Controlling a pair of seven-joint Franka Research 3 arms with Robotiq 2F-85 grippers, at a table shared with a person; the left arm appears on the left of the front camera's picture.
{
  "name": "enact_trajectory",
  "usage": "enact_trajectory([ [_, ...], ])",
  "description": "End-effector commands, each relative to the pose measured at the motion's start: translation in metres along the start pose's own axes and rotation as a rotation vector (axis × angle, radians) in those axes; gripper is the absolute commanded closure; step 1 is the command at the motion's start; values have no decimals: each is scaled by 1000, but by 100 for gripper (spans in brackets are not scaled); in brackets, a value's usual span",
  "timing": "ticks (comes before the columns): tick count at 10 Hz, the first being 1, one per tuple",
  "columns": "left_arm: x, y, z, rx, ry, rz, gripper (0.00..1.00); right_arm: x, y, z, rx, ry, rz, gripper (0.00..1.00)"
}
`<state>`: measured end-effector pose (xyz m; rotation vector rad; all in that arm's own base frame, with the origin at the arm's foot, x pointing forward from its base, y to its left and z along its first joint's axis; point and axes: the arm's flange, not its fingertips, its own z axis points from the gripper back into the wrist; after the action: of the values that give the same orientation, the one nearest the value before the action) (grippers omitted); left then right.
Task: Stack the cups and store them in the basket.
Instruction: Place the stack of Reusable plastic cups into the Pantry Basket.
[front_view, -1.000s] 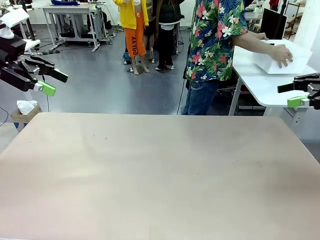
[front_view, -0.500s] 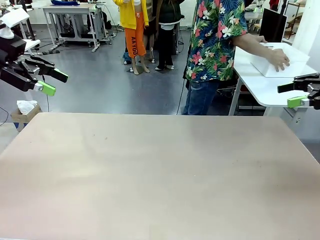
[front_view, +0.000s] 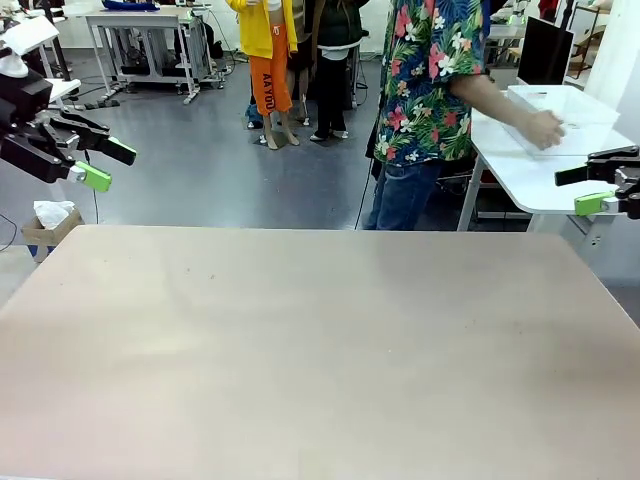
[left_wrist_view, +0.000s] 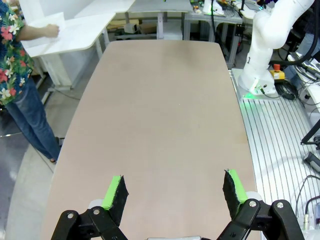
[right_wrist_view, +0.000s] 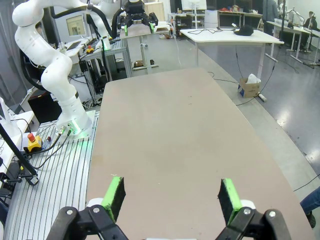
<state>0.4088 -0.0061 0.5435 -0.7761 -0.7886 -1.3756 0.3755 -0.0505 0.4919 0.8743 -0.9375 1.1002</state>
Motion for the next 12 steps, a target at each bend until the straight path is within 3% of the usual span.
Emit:
enact_trajectory([
  [1,4,-1,1,4,-4,12,0,5,1,0,-2,-22,-21,0],
  [12,4,-1,1,4,-4,12,0,5,1,0,-2,-22,-21,0],
])
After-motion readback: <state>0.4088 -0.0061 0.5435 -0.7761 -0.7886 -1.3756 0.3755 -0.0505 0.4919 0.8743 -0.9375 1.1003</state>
